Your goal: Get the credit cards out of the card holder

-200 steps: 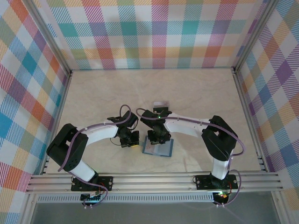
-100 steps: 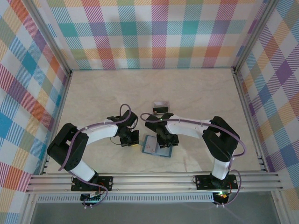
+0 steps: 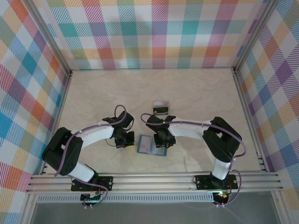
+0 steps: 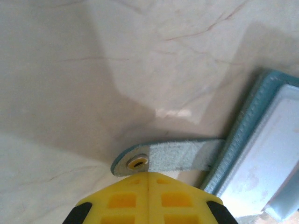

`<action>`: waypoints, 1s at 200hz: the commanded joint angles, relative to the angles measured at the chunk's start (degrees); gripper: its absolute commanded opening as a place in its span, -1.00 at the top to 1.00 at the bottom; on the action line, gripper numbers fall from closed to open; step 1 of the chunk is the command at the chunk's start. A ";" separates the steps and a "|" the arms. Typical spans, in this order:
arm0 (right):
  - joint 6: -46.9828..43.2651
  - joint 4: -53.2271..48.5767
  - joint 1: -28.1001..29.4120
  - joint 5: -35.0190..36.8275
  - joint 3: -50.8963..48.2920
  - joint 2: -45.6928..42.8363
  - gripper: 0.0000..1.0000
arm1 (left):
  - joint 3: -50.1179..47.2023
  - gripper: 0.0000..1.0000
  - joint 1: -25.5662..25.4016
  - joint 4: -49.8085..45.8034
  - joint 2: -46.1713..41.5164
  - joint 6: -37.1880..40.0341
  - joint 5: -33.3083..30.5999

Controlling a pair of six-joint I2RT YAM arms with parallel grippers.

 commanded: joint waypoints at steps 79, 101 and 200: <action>-1.03 -1.47 -0.69 1.14 0.74 0.54 0.17 | 9.02 0.95 -3.18 -6.68 -4.10 1.45 3.06; -0.27 -1.80 -0.78 0.53 0.47 -1.60 0.14 | 9.52 0.96 -3.82 -4.79 -0.73 1.38 4.00; -1.23 -4.63 -0.78 -6.66 5.86 -6.65 0.05 | 7.76 0.97 -3.74 -0.71 6.64 2.61 4.45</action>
